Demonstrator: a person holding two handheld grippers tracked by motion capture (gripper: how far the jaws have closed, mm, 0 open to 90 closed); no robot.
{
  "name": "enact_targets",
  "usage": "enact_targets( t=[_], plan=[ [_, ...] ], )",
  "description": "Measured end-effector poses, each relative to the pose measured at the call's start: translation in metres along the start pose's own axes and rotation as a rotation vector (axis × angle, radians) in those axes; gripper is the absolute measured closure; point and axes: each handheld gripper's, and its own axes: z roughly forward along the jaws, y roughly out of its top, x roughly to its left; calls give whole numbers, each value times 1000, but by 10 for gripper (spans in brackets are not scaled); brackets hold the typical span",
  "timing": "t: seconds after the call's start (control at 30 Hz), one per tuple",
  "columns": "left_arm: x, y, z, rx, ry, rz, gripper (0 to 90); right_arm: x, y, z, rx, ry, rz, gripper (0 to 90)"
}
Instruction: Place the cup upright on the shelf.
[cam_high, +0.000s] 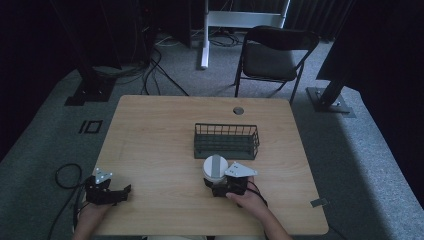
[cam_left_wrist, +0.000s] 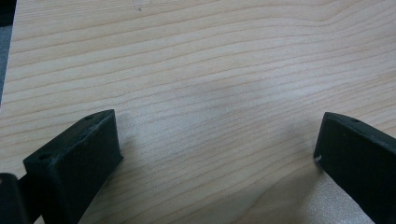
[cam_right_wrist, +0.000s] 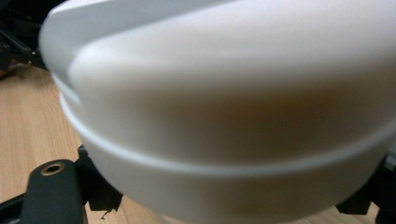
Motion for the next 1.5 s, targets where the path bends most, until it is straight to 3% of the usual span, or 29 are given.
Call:
enact_targets(
  t=[0.07, 0.4, 0.97, 1.37, 1.5],
  plan=[
    [0, 0, 0, 0, 0, 0, 5, -1, 1, -1, 1, 19, 6, 167],
    [0, 0, 0, 0, 0, 0, 5, -1, 13, -8, -30, 20, 8, 167],
    [0, 0, 0, 0, 0, 0, 5, -7, 41, -20, -88, -8, 14, 169],
    [0, 0, 0, 0, 0, 0, 5, -16, 77, -24, -138, -61, 19, 170],
    [0, 0, 0, 0, 0, 0, 5, -25, 91, -24, -151, -111, 27, 171]
  ],
)
